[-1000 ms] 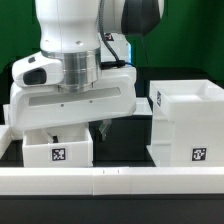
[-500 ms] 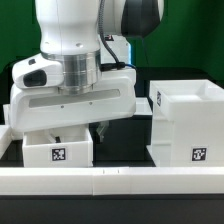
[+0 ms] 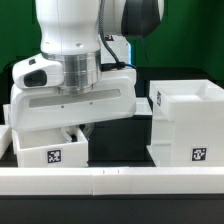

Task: Assemble drawer

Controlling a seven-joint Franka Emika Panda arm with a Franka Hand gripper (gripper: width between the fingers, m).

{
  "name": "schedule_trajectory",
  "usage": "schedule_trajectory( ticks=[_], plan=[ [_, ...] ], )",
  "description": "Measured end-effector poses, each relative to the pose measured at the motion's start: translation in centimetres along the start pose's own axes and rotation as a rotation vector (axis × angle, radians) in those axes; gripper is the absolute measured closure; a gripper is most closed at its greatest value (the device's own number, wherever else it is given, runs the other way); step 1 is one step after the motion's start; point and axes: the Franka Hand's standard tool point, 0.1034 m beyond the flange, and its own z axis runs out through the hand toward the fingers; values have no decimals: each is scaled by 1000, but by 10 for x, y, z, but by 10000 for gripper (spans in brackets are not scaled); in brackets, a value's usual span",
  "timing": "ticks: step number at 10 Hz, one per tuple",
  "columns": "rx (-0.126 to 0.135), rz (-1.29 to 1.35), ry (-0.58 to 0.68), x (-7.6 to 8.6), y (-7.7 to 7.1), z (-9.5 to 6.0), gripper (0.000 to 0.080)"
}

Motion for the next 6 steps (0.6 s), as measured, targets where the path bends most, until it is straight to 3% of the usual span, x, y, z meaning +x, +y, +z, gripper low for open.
schedule_trajectory(
  ticks=[3,6],
  plan=[
    [2,-4,-2,0,-1,-3,762],
    [12,-63,-2,2,-13,-40,762]
  ],
)
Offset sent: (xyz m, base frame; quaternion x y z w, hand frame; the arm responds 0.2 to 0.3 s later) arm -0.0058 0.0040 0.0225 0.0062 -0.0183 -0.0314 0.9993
